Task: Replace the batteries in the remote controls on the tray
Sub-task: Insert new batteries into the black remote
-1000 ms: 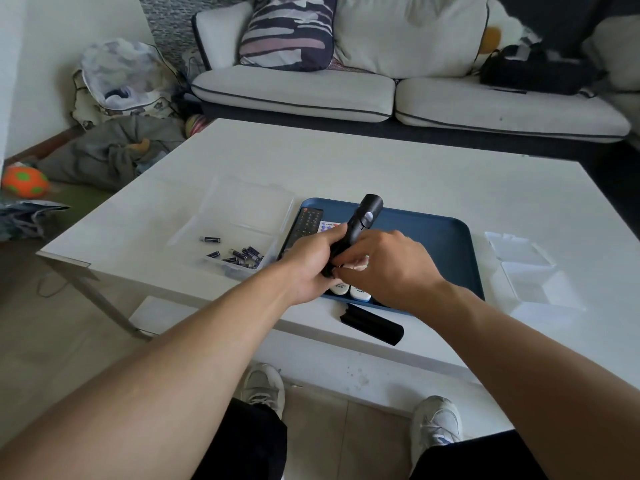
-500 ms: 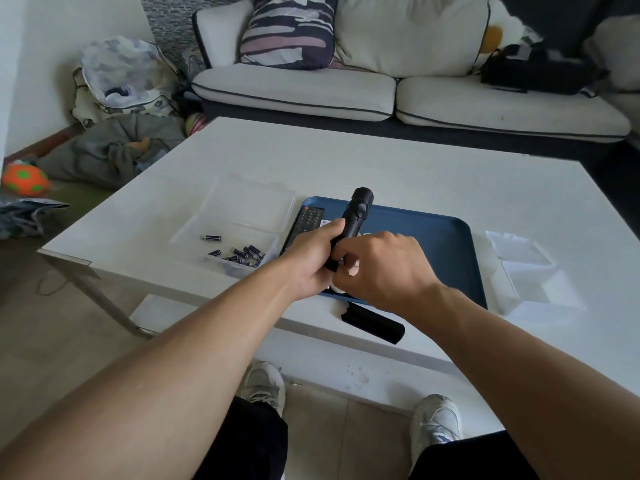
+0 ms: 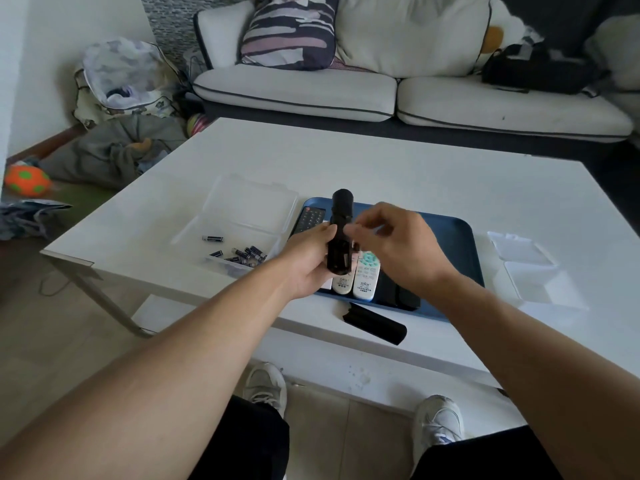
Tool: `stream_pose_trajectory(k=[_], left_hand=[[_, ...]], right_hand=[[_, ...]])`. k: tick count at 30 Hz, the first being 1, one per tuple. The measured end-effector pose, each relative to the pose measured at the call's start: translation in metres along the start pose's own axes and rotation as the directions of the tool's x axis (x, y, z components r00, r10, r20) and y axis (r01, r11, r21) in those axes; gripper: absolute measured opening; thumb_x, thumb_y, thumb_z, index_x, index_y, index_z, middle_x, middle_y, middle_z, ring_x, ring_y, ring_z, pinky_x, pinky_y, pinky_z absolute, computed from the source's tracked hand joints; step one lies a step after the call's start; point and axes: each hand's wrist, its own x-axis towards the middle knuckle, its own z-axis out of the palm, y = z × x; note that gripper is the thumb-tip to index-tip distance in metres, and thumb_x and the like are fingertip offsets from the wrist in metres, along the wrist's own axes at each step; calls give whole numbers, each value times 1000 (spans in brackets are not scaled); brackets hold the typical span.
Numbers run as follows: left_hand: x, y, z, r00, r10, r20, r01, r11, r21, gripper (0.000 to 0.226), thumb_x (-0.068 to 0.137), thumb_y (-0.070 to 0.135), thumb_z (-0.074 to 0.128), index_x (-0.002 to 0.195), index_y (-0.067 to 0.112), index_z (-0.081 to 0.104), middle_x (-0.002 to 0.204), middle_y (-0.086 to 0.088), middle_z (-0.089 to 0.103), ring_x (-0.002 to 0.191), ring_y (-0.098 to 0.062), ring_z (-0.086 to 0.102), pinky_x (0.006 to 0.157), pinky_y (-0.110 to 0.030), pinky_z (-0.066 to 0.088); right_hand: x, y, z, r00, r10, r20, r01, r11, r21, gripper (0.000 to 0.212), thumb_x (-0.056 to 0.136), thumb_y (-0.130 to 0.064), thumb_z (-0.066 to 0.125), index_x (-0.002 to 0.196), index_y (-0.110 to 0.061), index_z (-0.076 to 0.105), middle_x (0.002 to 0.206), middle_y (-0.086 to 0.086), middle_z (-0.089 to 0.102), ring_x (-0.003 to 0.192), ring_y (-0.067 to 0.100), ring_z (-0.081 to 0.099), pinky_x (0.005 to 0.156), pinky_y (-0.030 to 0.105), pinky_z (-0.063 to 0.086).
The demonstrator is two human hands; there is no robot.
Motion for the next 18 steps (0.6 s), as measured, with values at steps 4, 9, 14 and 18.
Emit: stream_pose_trajectory(k=[4,9,14,18], left_hand=[[2,-2,0,999,23,-27,-21,998,65,26,110,18,40,111,13,66,84,-4,76,68,-16,70,70,-34,55],[6,-7,3,999,36,-22,-33,992,118,27,109,18,42,103,17,68,81,0,77,70,-14,71,85,-37,51],[10,-11,8,999,29,-38,-24,990,139,24,108,17,44,107,13,67,93,-4,78,84,-18,71,90,-39,52],[16,-17,17,999,8,-48,0,986,165,25,106,16,49,124,7,64,110,-12,75,84,-22,71,76,-36,57]], right_hand=[[5,11,-16,810,528,253,-556,560,614,8,93,-19,57,87,-15,53,70,4,68,63,18,65,37,21,23],[6,26,-23,791,475,387,-612,622,488,20,96,-30,61,85,-14,59,61,-2,39,47,10,29,35,19,17],[-7,23,-20,947,211,244,-190,976,-107,28,80,-54,77,90,-28,75,49,-13,39,46,9,32,44,18,27],[-19,31,-22,971,48,233,97,813,-575,27,77,-54,78,97,-41,65,75,-13,60,71,11,57,60,27,39]])
